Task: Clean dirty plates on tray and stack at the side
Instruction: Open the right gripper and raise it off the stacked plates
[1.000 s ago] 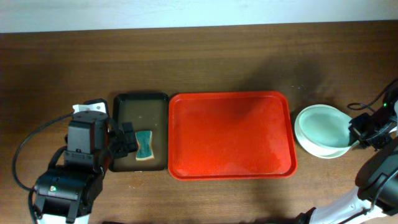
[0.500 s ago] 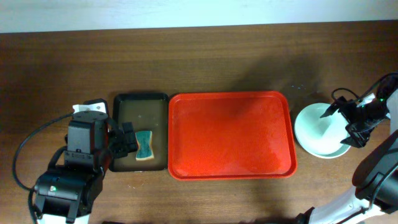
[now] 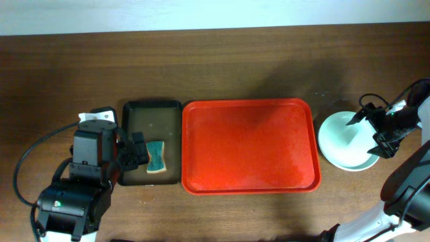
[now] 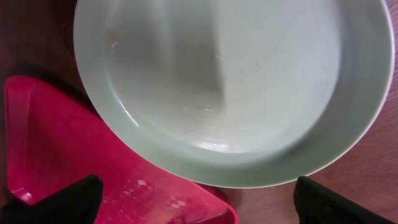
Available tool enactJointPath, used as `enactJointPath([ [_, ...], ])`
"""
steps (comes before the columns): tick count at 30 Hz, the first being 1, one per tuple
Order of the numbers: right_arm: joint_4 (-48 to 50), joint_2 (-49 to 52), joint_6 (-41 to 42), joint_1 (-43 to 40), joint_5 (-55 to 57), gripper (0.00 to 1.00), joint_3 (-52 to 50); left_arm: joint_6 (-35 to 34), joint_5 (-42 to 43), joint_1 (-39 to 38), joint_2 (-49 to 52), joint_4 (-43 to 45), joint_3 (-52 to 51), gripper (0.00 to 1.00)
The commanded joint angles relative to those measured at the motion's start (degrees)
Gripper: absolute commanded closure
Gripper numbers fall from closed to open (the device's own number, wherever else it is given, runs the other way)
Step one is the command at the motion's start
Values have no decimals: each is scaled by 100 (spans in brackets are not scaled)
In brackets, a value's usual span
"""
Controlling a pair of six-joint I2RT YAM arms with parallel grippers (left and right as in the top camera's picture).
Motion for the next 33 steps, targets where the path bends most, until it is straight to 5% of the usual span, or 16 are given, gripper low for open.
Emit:
enactJointPath([
  [1, 17, -81, 24, 13, -70, 1, -15, -57, -37, -11, 2, 9, 46, 1],
  [9, 35, -251, 26, 197, -28, 1, -15, -57, -37, -11, 2, 9, 46, 1],
  [22, 87, -3095, 24, 3093, -31, 2, -15, -57, -37, -11, 2, 9, 46, 1],
  [33, 76, -5351, 24, 3353, 485, 2, -15, -57, -37, -11, 2, 9, 46, 1],
])
